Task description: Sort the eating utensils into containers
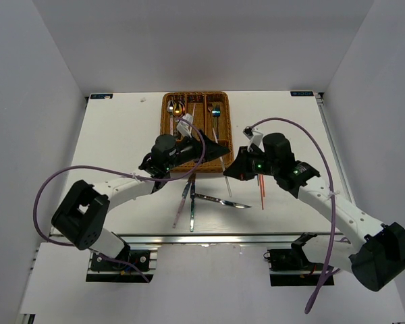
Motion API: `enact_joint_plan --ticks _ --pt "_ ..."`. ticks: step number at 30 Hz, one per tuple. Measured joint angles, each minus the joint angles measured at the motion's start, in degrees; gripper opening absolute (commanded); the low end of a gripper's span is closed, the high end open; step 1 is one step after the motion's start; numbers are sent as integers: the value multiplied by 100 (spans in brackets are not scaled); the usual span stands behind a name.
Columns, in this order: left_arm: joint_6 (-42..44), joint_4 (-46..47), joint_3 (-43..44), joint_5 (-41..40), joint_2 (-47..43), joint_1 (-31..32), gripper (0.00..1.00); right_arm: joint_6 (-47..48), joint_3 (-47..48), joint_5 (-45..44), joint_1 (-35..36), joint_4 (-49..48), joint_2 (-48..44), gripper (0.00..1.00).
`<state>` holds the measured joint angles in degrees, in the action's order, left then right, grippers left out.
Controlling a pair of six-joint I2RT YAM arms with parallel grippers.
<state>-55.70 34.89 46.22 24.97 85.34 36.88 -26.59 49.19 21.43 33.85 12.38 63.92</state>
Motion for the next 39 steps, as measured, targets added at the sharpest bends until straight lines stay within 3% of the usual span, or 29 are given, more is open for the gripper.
enact_joint_plan --ticks 1,3,6,7,8,10,11,14,17,21,25,28,34,36,37,39 --pt "-48 105 0 24 24 0 47 -17 17 118 0 -31 24 0" --pt "-107 203 -2 68 109 -4 41 -68 24 302 0 -114 31 0" --pt "-68 229 7 105 221 0 20 -170 24 527 0 -308 20 0" --pt "-96 205 35 111 280 0 4 -175 24 555 0 -328 17 0" --pt "-173 221 109 181 337 0 1 -155 20 496 0 -299 24 13" --pt "24 7 350 195 411 52 0 -208 15 446 -22 -264 59 58" --pt "221 -234 511 111 466 55 0 -232 22 352 -26 -256 37 89" --pt "1143 -1738 1641 -750 885 35 0 -173 31 -391 -37 -94 -142 89" --pt "2122 -3294 3609 -2157 1810 -52 0 -138 68 -1443 -181 264 -356 89" --pt "2999 -4341 5963 -3071 3252 -549 0 -4 116 -2243 -400 603 -428 89" --pt "3668 -5178 7877 -3523 4708 -1102 0 129 70 -2455 -422 782 -437 89" --pt "4096 -5541 8642 -3762 5418 -1333 7 199 -37 -2450 -422 815 -455 89" --pt "4500 -5694 8336 -3842 5589 -1307 26 330 -186 -2505 -422 866 -455 89" --pt "4540 -5637 8164 -3759 5578 -1294 44 352 -188 -2586 -426 866 -415 89" --pt "4548 -5602 8083 -3713 5578 -1279 71 358 -188 -2625 -439 866 -374 89" --pt "4511 -5576 7956 -3591 5578 -1259 86 372 -181 -2736 -483 870 -214 89"
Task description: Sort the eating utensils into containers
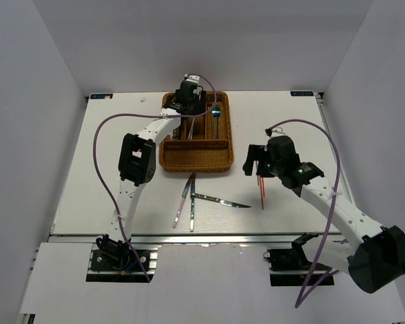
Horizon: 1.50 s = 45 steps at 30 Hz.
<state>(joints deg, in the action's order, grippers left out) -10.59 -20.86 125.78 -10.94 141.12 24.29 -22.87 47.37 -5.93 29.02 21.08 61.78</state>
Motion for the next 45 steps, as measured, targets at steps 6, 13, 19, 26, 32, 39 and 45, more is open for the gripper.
enact_joint_plan --ticks 6,13,19,26,32,39,45 --pt "-308 48 -549 120 -437 9 98 20 70 -437 -352 321 892 87" --pt "-1248 114 -2833 -26 -2918 22 98 133 74 -595 -542 459 1672 39" --pt "-1884 866 -5292 7 -5652 221 98 247 345 -586 -774 433 2288 24" --pt "-2105 767 -6776 81 -6234 813 98 535 1244 -813 -929 186 3392 25" --pt "-2140 120 -7344 59 -6940 1349 98 671 1947 -879 -1032 153 4188 25" --pt "-1952 -428 -7344 -579 -8397 1327 98 715 2302 -911 -1067 184 4472 24" --pt "-1827 -693 -7479 -1036 -8830 1327 98 752 2538 -907 -1097 201 4732 24"
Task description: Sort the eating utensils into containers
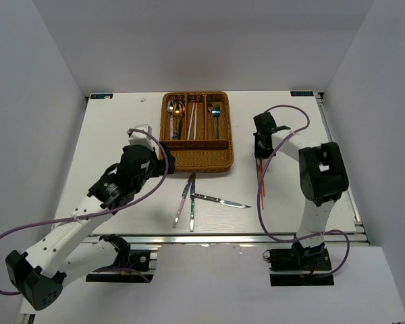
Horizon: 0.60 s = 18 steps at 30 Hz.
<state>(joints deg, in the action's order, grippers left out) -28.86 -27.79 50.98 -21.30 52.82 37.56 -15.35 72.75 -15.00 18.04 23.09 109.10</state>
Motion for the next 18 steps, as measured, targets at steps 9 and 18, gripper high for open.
enact_joint_plan --ticks 9,18 --pt "39 -238 -164 -96 50 0 98 -50 7 31 -79 72 114 0" --pt "-125 -201 -164 -164 33 0 98 -229 -404 -254 -562 411 -424 0"
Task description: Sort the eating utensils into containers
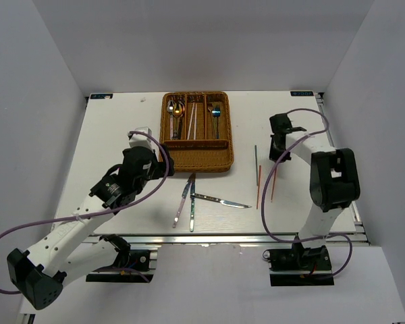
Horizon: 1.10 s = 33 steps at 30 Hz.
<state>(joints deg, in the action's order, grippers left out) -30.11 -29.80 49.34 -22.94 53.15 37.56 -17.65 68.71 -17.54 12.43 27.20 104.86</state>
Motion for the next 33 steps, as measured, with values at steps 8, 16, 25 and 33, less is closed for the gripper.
enact_joint_plan --ticks 8,16,25,33 --pt "-332 1163 -46 752 44 0 98 -7 26 903 -107 24 -1790 0" --pt "-1110 4275 -546 2664 892 -2 98 -994 -1482 5705 -15 -2660 -3051 0" --pt "-1792 6098 -527 4009 2240 -2 94 -2527 -1987 7720 181 -4870 -3211 0" --pt "-2120 6922 -529 4367 2472 -2 90 -2865 -1987 7875 387 -5429 -3316 0"
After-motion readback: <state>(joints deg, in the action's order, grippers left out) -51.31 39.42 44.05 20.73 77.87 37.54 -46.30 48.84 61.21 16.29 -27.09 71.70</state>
